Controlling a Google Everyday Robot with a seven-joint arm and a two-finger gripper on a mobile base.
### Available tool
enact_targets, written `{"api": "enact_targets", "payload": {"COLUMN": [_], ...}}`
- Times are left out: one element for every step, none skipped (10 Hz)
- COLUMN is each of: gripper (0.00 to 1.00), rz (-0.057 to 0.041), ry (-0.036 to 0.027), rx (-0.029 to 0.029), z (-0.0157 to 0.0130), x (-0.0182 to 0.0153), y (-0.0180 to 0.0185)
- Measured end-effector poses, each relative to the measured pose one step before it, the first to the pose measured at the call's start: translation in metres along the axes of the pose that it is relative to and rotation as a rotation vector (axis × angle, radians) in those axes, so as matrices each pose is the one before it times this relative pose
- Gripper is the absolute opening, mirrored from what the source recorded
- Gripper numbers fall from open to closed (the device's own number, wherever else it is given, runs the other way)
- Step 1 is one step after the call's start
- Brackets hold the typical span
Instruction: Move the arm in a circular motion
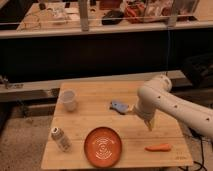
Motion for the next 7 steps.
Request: {"api": "enact_targets", "payload": {"gripper": [0.80,0.80,0.80,0.80,0.80,0.80,0.80], "rz": [-0.03376,-0.02452,-0.03600,-0.03784,-0.05262,-0.04845,-0.05172], "ry": [-0.00718,-0.00207,-0.00419,-0.00292,-0.00532,-0.00249,0.00040], "rx": [-0.01228,-0.00247,0.00340,0.01092,0.01549,0.01120,0.01245], "z": [0.00220,0.00049,-0.00088,-0.00303,-0.00588,-0.00522,-0.00527], "x": [-0.02750,-0.01633,-0.02032,-0.01592,-0.02124,-0.01760,-0.01520], "y": [0.00640,0.00105,-0.00567,-0.01103,-0.01677,-0.01680,-0.02044]}}
